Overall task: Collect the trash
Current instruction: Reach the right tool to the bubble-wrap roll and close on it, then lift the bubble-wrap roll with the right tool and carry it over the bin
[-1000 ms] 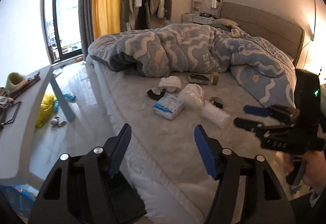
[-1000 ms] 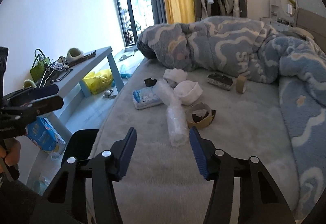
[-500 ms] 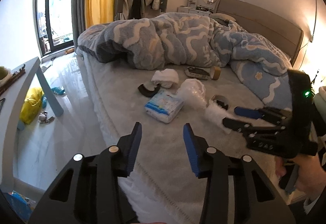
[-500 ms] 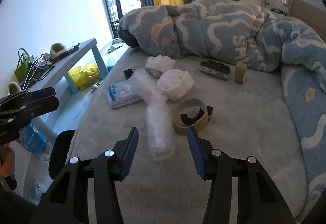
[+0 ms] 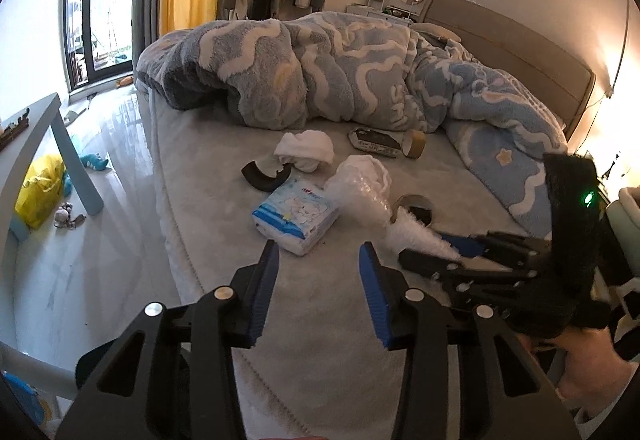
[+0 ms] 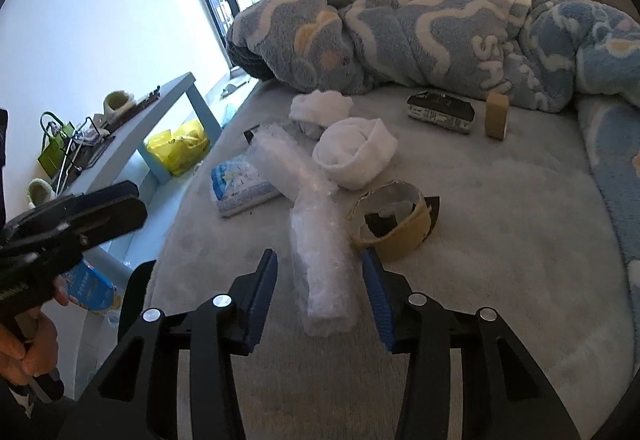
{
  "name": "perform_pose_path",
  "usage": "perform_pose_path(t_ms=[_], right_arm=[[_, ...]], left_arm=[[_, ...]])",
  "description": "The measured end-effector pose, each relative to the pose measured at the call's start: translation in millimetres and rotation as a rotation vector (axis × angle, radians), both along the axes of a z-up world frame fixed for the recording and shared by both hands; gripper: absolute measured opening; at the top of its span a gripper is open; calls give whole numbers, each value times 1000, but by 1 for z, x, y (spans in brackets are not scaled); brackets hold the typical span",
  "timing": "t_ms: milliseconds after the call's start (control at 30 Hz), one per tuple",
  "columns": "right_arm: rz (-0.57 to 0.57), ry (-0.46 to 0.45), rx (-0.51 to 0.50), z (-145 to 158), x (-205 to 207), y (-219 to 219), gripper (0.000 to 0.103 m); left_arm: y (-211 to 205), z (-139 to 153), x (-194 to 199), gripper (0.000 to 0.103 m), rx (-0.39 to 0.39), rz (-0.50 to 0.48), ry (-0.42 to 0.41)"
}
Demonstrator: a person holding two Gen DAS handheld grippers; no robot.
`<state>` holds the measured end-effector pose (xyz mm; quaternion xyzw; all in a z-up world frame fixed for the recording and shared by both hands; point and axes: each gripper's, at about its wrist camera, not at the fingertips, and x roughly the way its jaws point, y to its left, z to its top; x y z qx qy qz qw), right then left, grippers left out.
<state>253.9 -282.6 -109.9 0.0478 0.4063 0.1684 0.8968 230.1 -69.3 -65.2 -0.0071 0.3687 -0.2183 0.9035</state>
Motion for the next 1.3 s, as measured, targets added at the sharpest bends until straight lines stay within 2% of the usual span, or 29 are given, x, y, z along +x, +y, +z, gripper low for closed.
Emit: perform_pose_path(t_ms=[67,133,267,500,767,833,867,933,1033,1200,1233,1300], right_arm=[[4,12,-8,-4,3,0,30],[4,15,2,-6,3,-2,28],[28,3,11,1,1,-3,27],[19,-84,27,30,0,-13,27],[-16,-102,45,34,9,-35,27],[-19,-102,45,34,11,-39,27],[-19,-100,48,33,13,-41,27],[-18,-96,46,31,15,-44,27],[-12,-101,43,31,18,-47,27],[-9,-105,49,32,25,-53,27],[-10,-102,49,32,27,-54,27],[-11,-97,55,31,31,-56,27]], left_arm=[[-4,1,4,45,-7,-3,2],[-8,1,7,46,-9,-10,2],[-14,0,11,50,-7,-17,1],[-20,-8,23,50,-36,-5,34],[-35,-18,40,51,-65,16,64],[-37,-21,46,53,-74,29,70],[-38,-22,48,59,-73,36,70],[-41,-25,52,62,-82,39,76],[-45,-30,58,62,-75,41,80],[-47,-38,73,61,-140,58,119],[-48,-39,75,60,-147,66,122],[-50,-40,78,50,-160,72,124]])
